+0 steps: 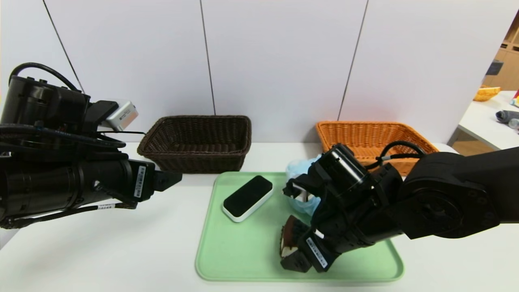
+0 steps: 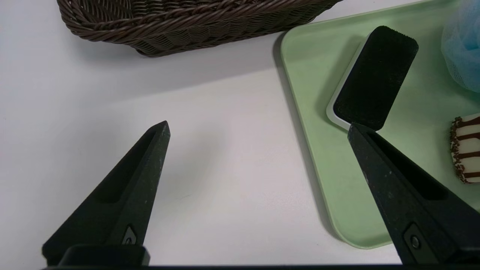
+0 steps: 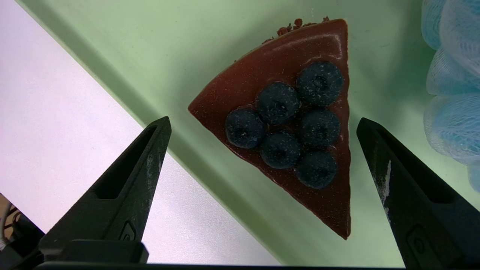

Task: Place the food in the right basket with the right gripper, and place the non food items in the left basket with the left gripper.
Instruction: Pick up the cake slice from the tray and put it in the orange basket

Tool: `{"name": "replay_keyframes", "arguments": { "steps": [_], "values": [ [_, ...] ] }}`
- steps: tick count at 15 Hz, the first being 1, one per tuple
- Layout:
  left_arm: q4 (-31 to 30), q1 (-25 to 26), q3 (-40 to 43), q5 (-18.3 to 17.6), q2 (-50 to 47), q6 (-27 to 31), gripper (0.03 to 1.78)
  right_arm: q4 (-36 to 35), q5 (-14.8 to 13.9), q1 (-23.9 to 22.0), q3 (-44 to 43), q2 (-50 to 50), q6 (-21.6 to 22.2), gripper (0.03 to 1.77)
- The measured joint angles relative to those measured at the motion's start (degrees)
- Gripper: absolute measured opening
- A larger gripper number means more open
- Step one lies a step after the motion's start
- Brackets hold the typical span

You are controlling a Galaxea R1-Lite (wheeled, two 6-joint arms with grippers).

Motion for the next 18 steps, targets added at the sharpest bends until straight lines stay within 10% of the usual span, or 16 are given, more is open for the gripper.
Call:
{"name": "replay_keyframes", "arguments": {
  "steps": [5, 14, 18],
  "values": [
    [0.0, 0.0, 0.3, 0.0, 0.0, 0.0, 1.69, -0.1, -0.1, -0.3, 0.2, 0.5, -0.2, 1.71],
    [-0.1, -0.1, 0.7, 0.0, -0.1, 0.0, 1.69, -0.1, 0.0, -0.3, 0.4, 1.2, 0.0, 0.34],
    [-0.1, 0.0, 0.9, -0.1, -0.2, 0.1, 1.69, 0.1, -0.8, 0.7, 0.3, 0.7, 0.2, 0.34]
  ]
}}
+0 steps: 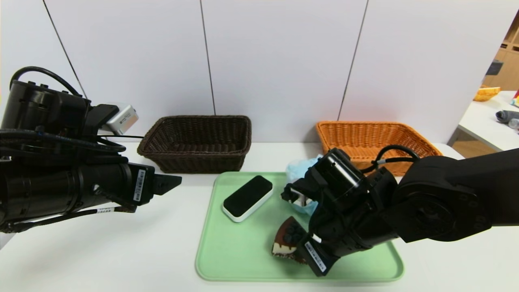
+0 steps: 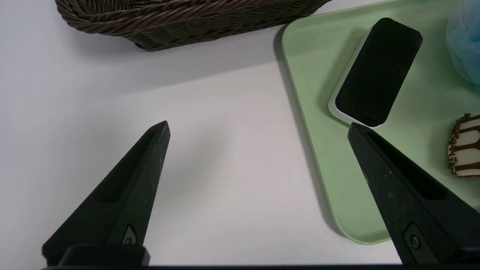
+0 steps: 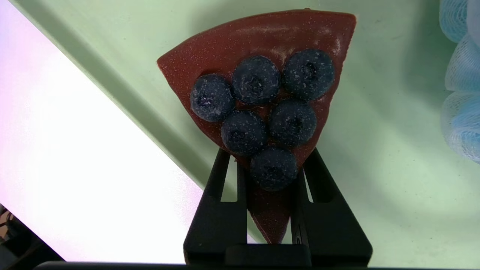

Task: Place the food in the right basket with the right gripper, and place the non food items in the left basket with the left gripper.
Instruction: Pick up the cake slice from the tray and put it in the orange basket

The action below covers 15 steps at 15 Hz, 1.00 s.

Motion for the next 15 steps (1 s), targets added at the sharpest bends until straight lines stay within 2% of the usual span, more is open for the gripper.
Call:
{"name": "replay_keyframes", "arguments": {
  "steps": [4, 7, 10, 12, 15],
  "values": [
    [0.0, 0.0, 0.3, 0.0, 0.0, 0.0, 1.69, 0.0, -0.6, 3.2, 0.2, -2.7, 1.5, 0.34],
    [0.0, 0.0, 1.1, 0.0, 0.0, 0.0, 1.69, -0.1, -0.6, 7.3, 0.6, -7.1, 1.8, 0.34],
    [0.0, 0.0, 1.3, 0.1, 0.0, 0.0, 1.69, -6.4, -1.8, 10.4, 0.7, -11.6, 1.8, 0.34],
    [0.0, 0.0, 1.4, 0.1, 0.0, -0.1, 1.69, -14.3, -4.2, 10.2, 0.5, -13.8, 1.8, 0.34],
    [0.0, 0.0, 1.4, 0.1, 0.0, -0.1, 1.69, -21.7, -10.5, 6.6, -2.1, -15.3, 1.9, 0.34]
  ]
}}
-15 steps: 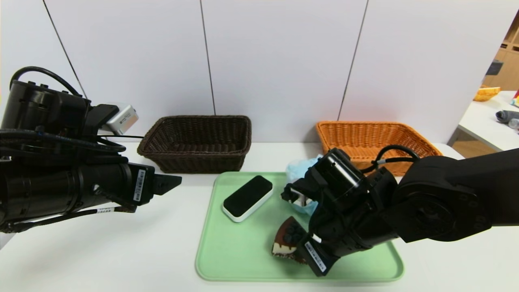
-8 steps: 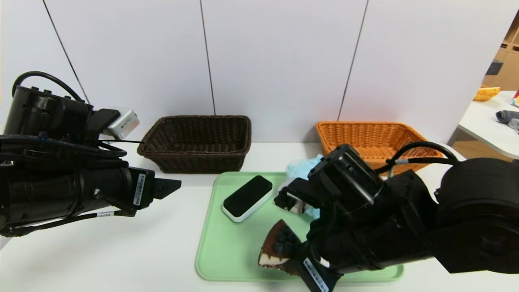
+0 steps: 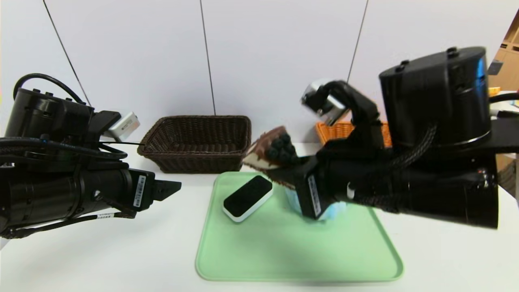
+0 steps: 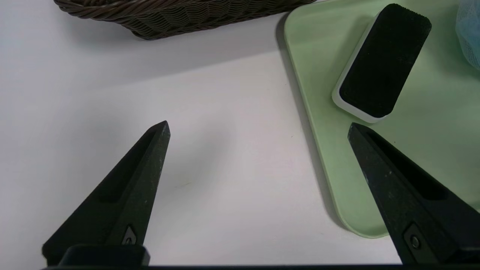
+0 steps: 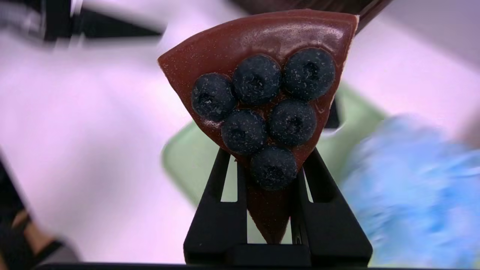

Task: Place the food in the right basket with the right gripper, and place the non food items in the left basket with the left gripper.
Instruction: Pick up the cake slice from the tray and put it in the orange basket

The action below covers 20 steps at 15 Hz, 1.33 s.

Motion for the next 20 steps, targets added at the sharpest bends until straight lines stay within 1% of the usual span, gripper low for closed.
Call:
{"name": "replay_keyframes", "arguments": {
  "steps": [1, 3, 5, 6, 7, 8, 9, 11, 12, 14, 15, 17, 20],
  "values": [
    [0.0, 0.0, 0.2, 0.0, 0.0, 0.0, 1.69, -1.7, -1.4, -1.9, -1.6, -0.2, 0.0, 0.34],
    [0.0, 0.0, 0.5, 0.0, 0.0, 0.0, 1.69, -2.6, -3.8, -6.9, -5.4, -0.4, 0.0, 0.34],
    [0.0, 0.0, 0.7, 0.0, 0.0, 0.0, 1.69, -2.4, -5.4, -13.5, -8.5, -0.2, -0.1, 0.34],
    [0.0, 0.0, 0.7, 0.0, -0.1, 0.0, 1.69, -2.3, -5.5, -17.5, -9.5, 0.2, -0.1, 0.34],
    [0.0, 0.0, 0.8, 0.0, -0.1, 0.0, 1.69, -2.3, -5.3, -22.0, -10.1, 0.7, -0.1, 0.34],
    [0.0, 0.0, 0.8, 0.0, -0.2, 0.1, 1.69, -2.4, -4.3, -26.5, -10.5, 1.5, -0.1, 0.34],
    [0.0, 0.0, 0.8, 0.0, -0.2, 0.1, 1.69, -2.6, -2.8, -30.2, -10.7, 2.4, 0.0, 0.34],
    [0.0, 0.0, 0.8, 0.0, -0.2, 0.1, 1.69, -3.3, 1.7, -37.7, -11.0, 5.3, 0.6, 0.34],
    [0.0, 0.0, 0.8, 0.0, -0.2, 0.1, 1.69, -3.8, 2.9, -40.2, -11.0, 7.0, 1.3, 0.34],
    [0.0, 0.0, 1.0, 0.0, -0.2, 0.1, 1.69, -6.9, 3.9, -44.1, -11.1, 11.3, 3.4, 0.34],
    [0.0, 0.0, 1.0, 0.0, -0.2, 0.1, 1.69, -8.4, 4.0, -45.1, -11.1, 13.1, 4.4, 0.34],
    [0.0, 0.0, 1.1, 0.0, -0.2, 0.0, 1.69, -10.6, 4.1, -46.4, -11.1, 17.3, 6.0, 0.34],
    [0.0, 0.1, 1.2, -0.1, -0.2, 0.0, 1.69, -11.7, 4.0, -47.2, -11.3, 21.4, 6.5, 0.34]
  ]
}}
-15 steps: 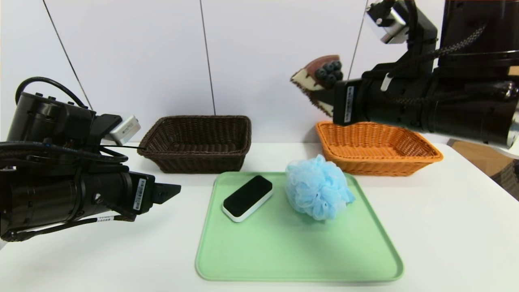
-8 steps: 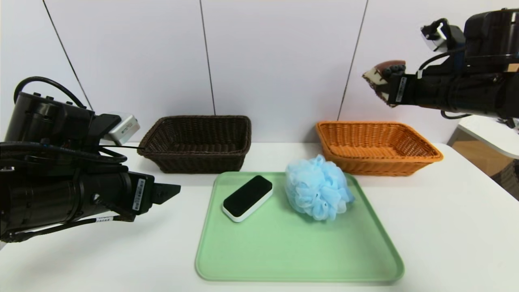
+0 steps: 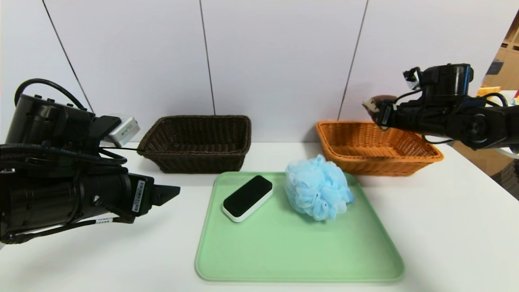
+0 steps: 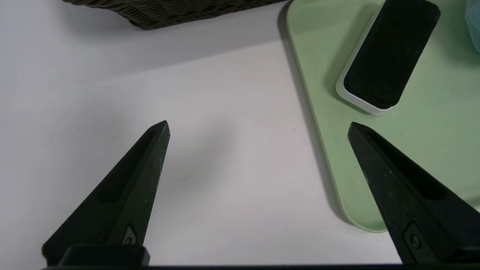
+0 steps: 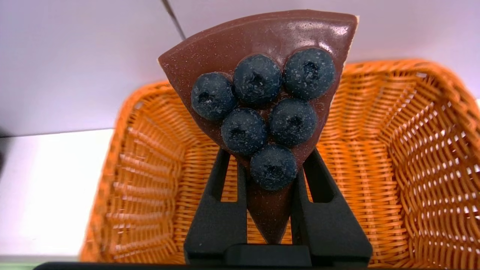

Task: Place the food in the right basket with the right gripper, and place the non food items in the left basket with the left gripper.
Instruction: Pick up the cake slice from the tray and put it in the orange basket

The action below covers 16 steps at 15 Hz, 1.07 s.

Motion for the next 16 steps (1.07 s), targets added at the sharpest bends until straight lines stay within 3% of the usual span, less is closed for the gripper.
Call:
{"name": "replay_keyframes", "arguments": {
  "steps": [8, 11, 13, 16],
  "values": [
    [0.0, -0.1, 0.0, 0.1, 0.1, 0.0, 1.69, 0.7, 0.5, -0.3, 0.7, 0.3, -0.1, 0.34],
    [0.0, -0.1, -0.1, 0.1, 0.0, 0.0, 1.69, 0.8, 2.0, -0.3, 1.4, -0.5, -0.2, 0.34],
    [0.0, -0.1, -0.1, 0.1, -0.2, 0.0, 1.69, 0.6, 2.1, -0.3, 2.3, -0.9, -0.5, 0.67],
    [0.0, -0.1, -0.1, 0.1, -0.3, 0.0, 1.69, 0.2, 2.5, -0.2, 2.8, -1.8, -0.5, 1.01]
  ]
}}
